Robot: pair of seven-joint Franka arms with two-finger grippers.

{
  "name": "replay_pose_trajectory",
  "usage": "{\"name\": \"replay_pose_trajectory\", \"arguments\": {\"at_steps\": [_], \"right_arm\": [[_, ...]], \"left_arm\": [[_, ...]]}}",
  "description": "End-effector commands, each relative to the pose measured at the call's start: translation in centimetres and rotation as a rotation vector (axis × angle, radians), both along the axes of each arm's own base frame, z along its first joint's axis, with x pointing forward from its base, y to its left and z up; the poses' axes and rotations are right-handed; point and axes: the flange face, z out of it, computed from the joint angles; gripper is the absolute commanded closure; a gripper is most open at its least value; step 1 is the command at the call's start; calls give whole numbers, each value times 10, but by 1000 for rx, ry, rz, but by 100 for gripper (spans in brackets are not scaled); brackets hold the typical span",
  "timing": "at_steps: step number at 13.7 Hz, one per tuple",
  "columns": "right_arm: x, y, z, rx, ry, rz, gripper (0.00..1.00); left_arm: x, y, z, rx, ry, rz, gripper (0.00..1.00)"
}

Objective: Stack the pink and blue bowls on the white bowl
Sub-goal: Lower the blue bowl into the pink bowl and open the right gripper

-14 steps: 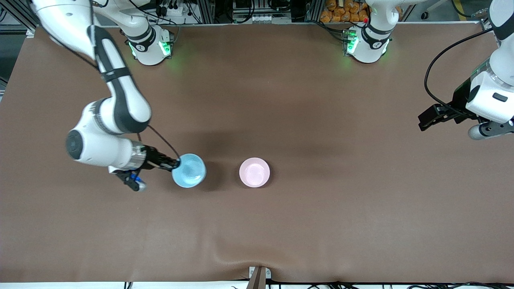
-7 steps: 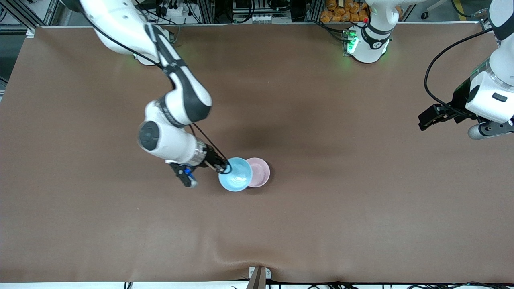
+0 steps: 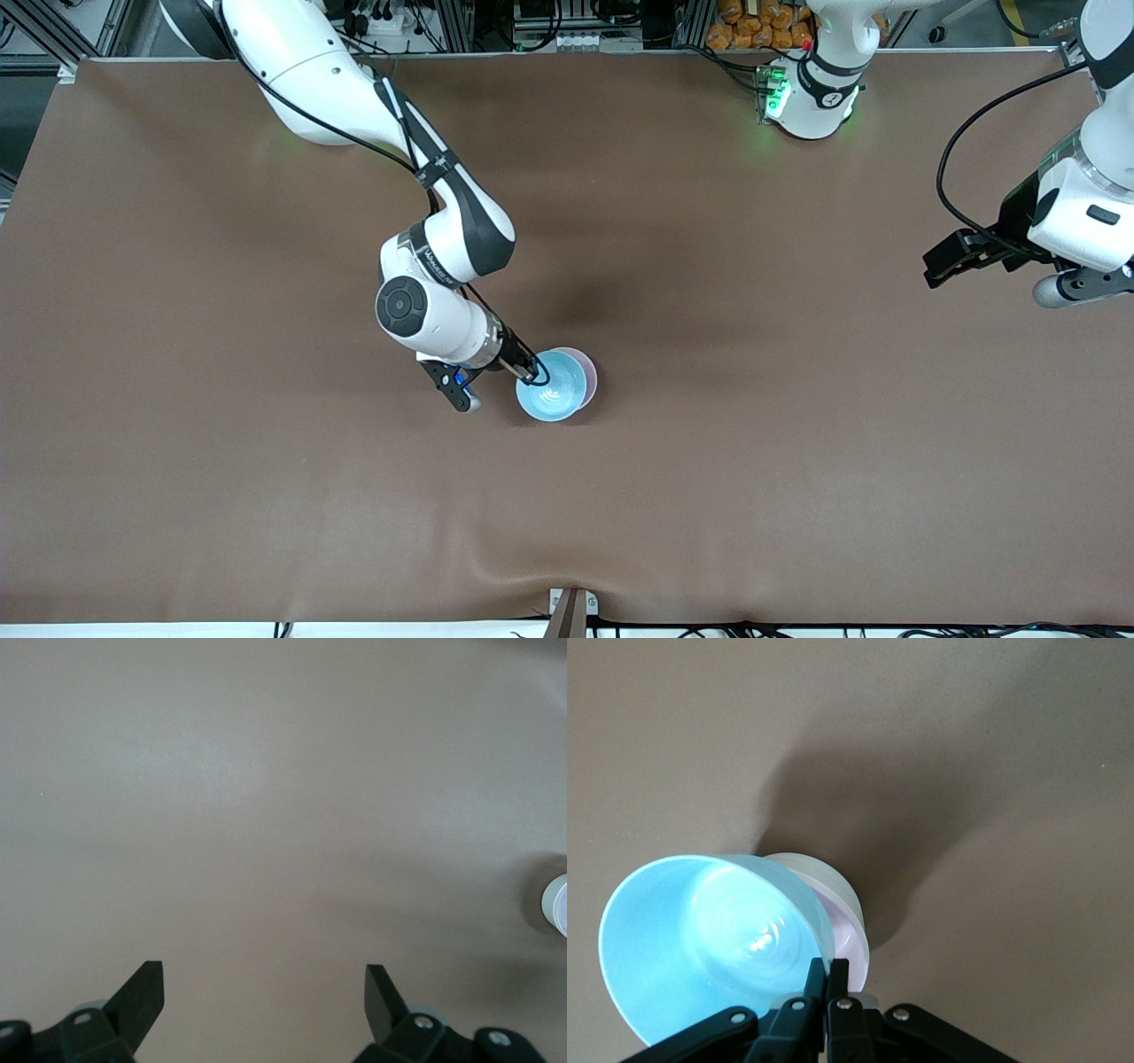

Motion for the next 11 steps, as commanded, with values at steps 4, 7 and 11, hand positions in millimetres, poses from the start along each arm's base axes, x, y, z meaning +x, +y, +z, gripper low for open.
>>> {"name": "replay_pose_trajectory", "arguments": {"at_steps": [4, 7, 11], "right_arm": [[-8, 21, -6, -33, -11, 17, 100], [-9, 19, -15, -55, -15, 28, 100], [-12, 30, -37, -61, -46, 13, 100]], "left_arm": [[-8, 5, 5, 1, 2, -19, 0], [-8, 5, 6, 1, 0, -19, 0], [-8, 5, 5, 1, 2, -17, 0]]}}
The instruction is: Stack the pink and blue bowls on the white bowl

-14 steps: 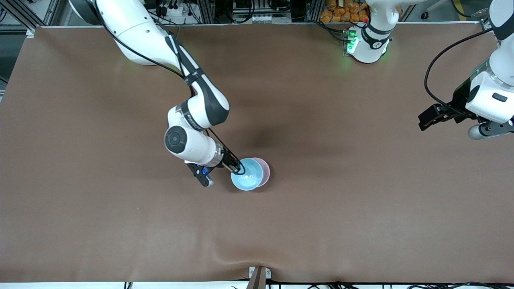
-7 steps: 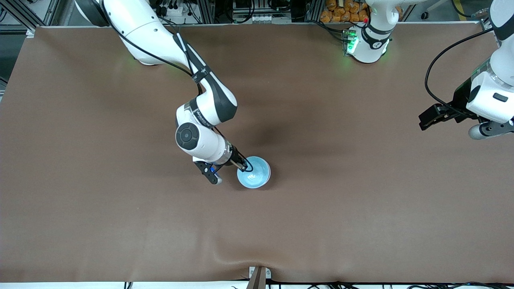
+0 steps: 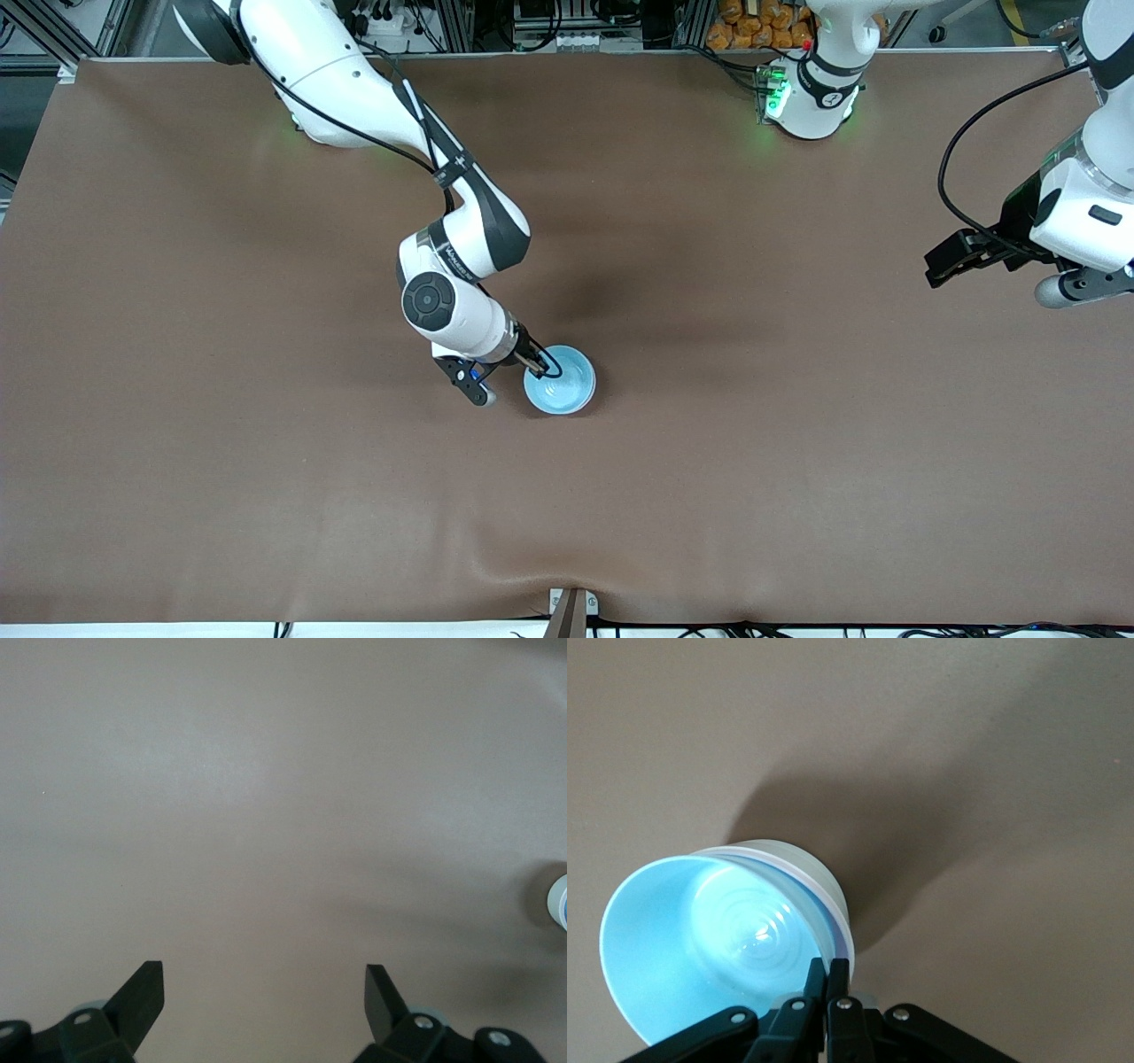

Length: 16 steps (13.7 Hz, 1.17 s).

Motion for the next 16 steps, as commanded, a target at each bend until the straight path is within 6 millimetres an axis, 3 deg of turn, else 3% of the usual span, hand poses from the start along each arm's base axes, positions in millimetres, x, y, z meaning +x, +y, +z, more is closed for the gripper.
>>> {"name": "replay_pose_trajectory", "arguments": {"at_steps": [1, 2, 3, 4, 5, 7, 10, 11, 14, 16], "right_arm": [[-2, 14, -14, -16, -22, -14, 100], [0, 10, -14, -15, -18, -21, 96], [4, 6, -12, -10, -17, -28, 30], [6, 4, -9, -10, -16, -29, 5], [6, 2, -5, -15, -9, -23, 0], [7, 0, 13, -28, 36, 0, 0], [31, -25, 70, -47, 143, 19, 0], [38, -40, 99, -46, 168, 23, 0], [69, -124, 194, 3, 96, 100, 0], [85, -188, 217, 25, 52, 143, 0]], "left_arm": [[-8, 3, 5, 0, 0, -21, 0], [-9, 3, 5, 1, 2, -22, 0], [-9, 2, 4, 1, 5, -24, 0], [-9, 2, 4, 1, 5, -24, 0], [-9, 2, 4, -1, 4, -25, 0], [-9, 3, 3, -2, 7, -65, 0], [-8, 11, 3, -8, 10, -67, 0], [-9, 10, 1, -6, 13, -67, 0], [-17, 9, -2, 0, 13, -69, 0], [-17, 10, -1, -1, 12, -67, 0]]}}
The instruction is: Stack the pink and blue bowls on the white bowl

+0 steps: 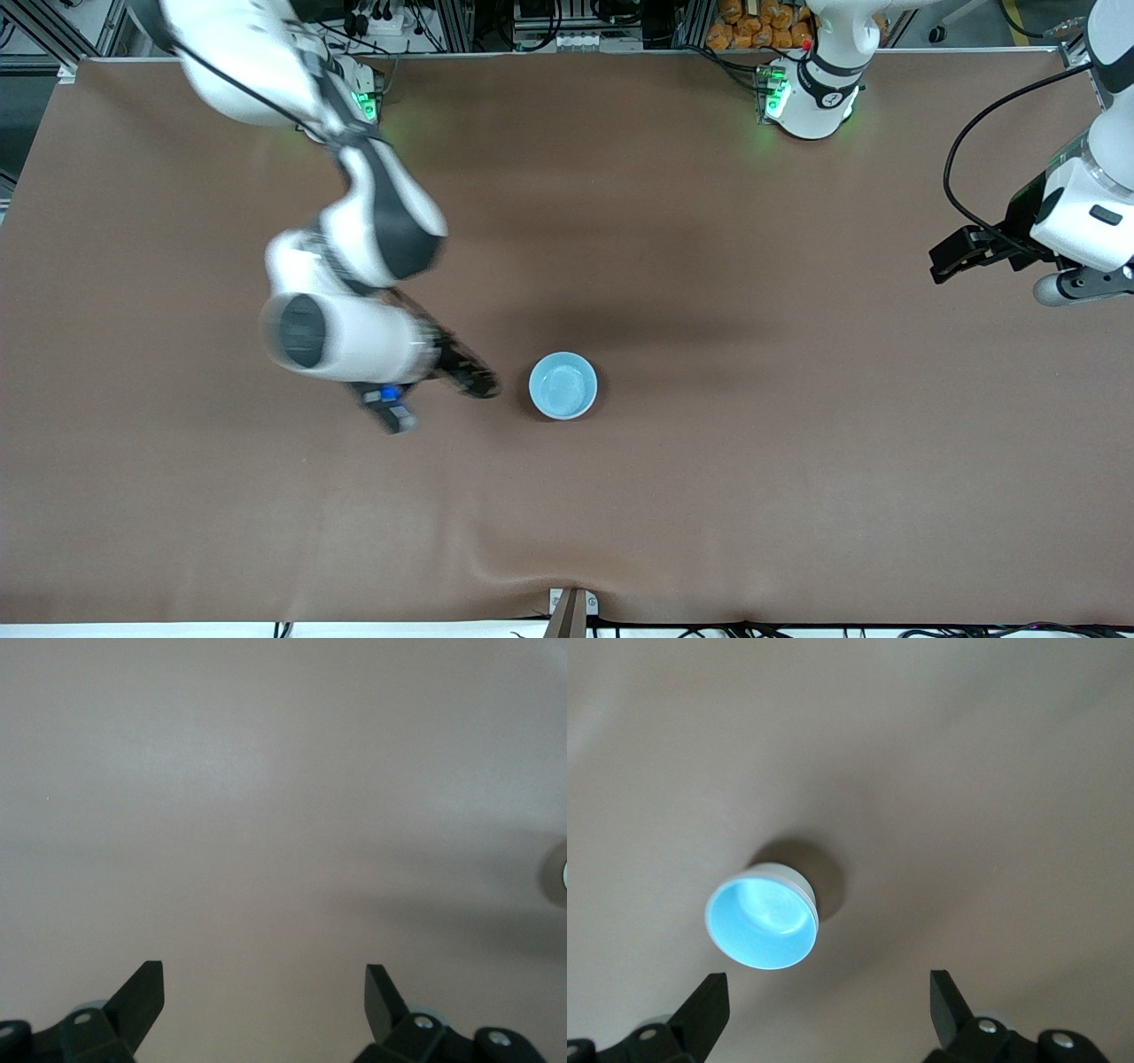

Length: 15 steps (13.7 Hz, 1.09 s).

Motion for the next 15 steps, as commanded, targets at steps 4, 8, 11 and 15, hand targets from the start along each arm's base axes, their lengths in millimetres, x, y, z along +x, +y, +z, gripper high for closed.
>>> {"name": "replay_pose_trajectory", "arguments": {"at_steps": [4, 8, 11, 15], "right_arm": [[-6, -176, 97, -30, -71, 309, 0], [-53, -243, 172, -87, -66, 448, 0], [-108, -247, 216, -151, -64, 452, 0], [-143, -248, 198, -200, -109, 448, 0]], "left_arm": [[-10, 3, 6, -11, -11, -9, 0], [-9, 3, 8, -13, -17, -9, 0], [-7, 2, 9, -13, -19, -10, 0], [-7, 2, 9, -15, -22, -10, 0]]}}
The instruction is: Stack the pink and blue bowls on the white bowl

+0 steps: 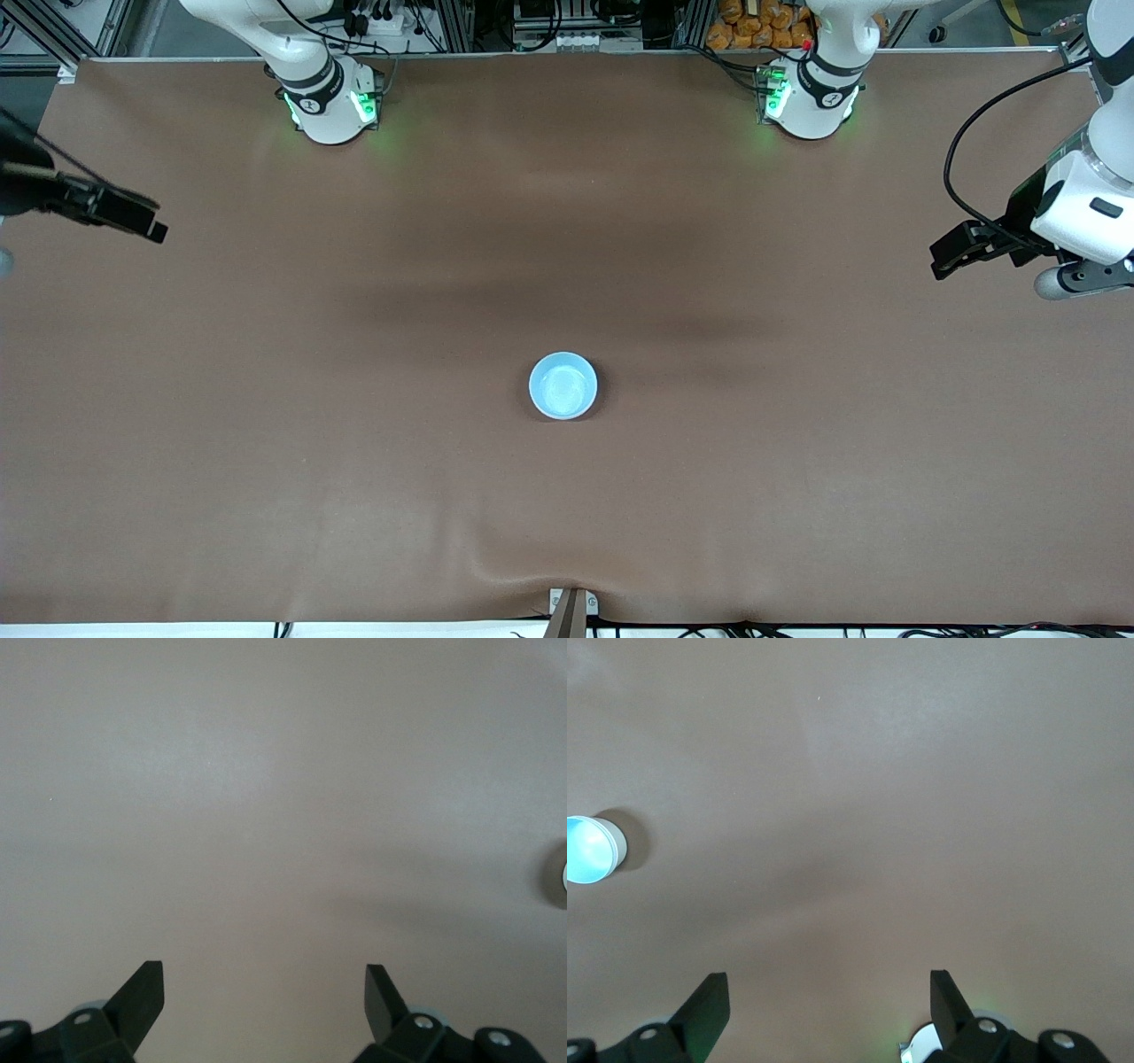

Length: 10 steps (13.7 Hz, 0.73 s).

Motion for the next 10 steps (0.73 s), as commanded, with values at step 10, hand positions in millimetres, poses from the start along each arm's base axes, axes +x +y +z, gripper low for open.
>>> {"name": "replay_pose_trajectory", "arguments": {"at_steps": [10], "right_arm": [[-34, -8, -16, -59, -77, 139, 0]], "left_arm": [[3, 11, 25, -86, -55, 24, 0]]}}
